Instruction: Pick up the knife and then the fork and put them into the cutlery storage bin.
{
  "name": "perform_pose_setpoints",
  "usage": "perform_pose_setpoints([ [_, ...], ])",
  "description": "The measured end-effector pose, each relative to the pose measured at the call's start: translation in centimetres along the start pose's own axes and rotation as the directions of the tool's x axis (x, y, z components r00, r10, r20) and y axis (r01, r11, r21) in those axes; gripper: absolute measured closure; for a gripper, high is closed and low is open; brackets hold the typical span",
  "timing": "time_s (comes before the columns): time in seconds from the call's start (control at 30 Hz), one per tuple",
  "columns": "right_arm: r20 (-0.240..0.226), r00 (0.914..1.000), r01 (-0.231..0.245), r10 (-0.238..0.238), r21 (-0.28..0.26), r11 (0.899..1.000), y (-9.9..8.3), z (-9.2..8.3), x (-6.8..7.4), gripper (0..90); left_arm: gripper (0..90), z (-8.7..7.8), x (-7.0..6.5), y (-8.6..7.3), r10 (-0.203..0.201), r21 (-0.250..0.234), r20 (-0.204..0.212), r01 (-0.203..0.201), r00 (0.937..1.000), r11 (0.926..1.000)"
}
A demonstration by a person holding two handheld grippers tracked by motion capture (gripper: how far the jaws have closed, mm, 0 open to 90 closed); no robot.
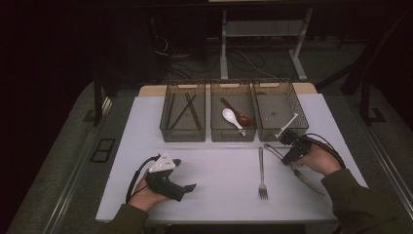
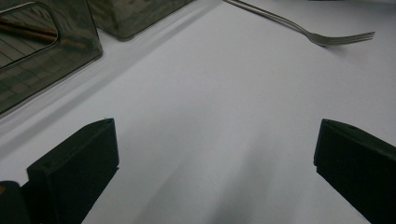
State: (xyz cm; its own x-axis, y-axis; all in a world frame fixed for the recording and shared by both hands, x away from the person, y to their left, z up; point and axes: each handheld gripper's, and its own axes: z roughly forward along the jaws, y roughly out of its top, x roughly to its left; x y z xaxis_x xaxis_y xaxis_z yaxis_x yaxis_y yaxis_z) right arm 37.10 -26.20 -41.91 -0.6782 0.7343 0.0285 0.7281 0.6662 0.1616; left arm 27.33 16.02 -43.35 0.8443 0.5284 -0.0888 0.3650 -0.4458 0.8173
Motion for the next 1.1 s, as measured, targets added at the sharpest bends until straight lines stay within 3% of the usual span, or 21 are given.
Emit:
perform_pose_setpoints([
  [0.33,0.010,1.0000,-0.001,0.000,0.060,0.998,0.8,0.3,0.1,76.1,0.0,0.2,-0.2,0.0,0.004,0.006,0.008,-0.004,1.0000,1.0000],
  [0.73,0.023,0.9997,-0.006,0.004,0.067,0.998,0.9,0.3,0.2,79.3,0.0,0.3,-0.3,0.0,0.009,0.013,0.014,-0.010,0.9999,0.9999],
  [0.9,-0.012,0.9999,-0.008,0.008,0.035,0.999,0.3,-0.2,-0.1,79.2,0.0,0.3,-0.3,0.0,0.005,0.008,0.017,-0.005,0.9998,1.0000],
  [1.1,-0.047,0.9989,-0.011,0.007,-0.073,0.997,-0.7,-2.0,-0.3,79.3,0.0,0.3,-0.3,0.0,0.003,0.005,0.017,-0.003,0.9999,1.0000],
])
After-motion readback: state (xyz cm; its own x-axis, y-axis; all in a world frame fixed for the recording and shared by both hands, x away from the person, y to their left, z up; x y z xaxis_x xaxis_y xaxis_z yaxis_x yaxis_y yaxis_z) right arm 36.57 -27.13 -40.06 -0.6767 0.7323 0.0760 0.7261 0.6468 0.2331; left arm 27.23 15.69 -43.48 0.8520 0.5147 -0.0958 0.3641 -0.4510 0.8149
